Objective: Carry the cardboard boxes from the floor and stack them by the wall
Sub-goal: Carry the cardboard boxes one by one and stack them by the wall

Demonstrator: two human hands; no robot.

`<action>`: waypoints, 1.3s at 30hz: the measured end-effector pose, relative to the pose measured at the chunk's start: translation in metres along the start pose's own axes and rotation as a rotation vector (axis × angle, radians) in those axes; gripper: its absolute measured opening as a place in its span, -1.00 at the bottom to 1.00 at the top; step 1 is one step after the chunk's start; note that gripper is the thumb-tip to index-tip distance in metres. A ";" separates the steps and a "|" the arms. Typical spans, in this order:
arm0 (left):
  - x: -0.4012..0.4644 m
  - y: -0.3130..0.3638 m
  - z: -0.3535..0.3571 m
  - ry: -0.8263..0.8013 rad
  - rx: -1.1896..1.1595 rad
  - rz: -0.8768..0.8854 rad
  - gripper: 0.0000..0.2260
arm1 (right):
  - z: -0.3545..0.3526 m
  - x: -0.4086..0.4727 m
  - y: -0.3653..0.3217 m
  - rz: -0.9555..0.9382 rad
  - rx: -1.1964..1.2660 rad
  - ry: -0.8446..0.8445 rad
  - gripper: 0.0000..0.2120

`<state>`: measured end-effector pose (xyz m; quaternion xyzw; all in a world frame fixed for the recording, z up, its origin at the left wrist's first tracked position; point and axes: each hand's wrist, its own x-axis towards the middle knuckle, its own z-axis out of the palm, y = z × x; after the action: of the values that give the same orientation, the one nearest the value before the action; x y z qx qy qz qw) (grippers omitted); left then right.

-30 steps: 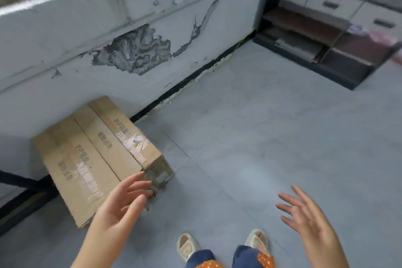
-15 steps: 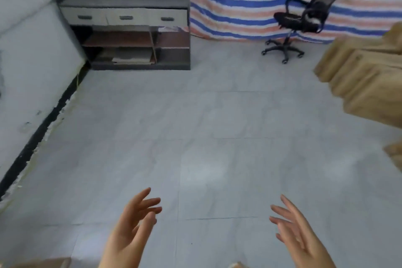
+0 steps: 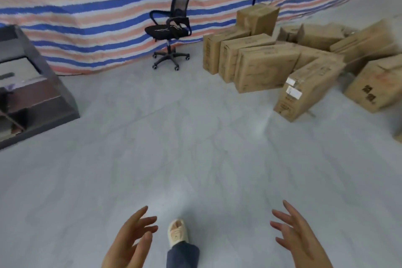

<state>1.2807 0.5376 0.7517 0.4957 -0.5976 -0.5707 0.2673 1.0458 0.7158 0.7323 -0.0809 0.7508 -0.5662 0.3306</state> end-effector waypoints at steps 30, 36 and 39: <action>0.467 0.207 0.381 -0.455 0.132 0.221 -0.61 | -0.109 0.435 -0.185 -0.038 0.180 0.509 -0.64; 0.496 0.237 0.488 -0.494 0.119 0.225 -0.62 | -0.187 0.512 -0.214 -0.097 0.083 0.512 -0.61; 0.517 0.247 0.527 -0.495 0.127 0.198 -0.62 | -0.209 0.544 -0.220 -0.079 0.071 0.511 -0.59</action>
<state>0.5539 0.2582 0.7504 0.2961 -0.7248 -0.6071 0.1358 0.4495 0.5360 0.7405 0.0471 0.7860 -0.6065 0.1103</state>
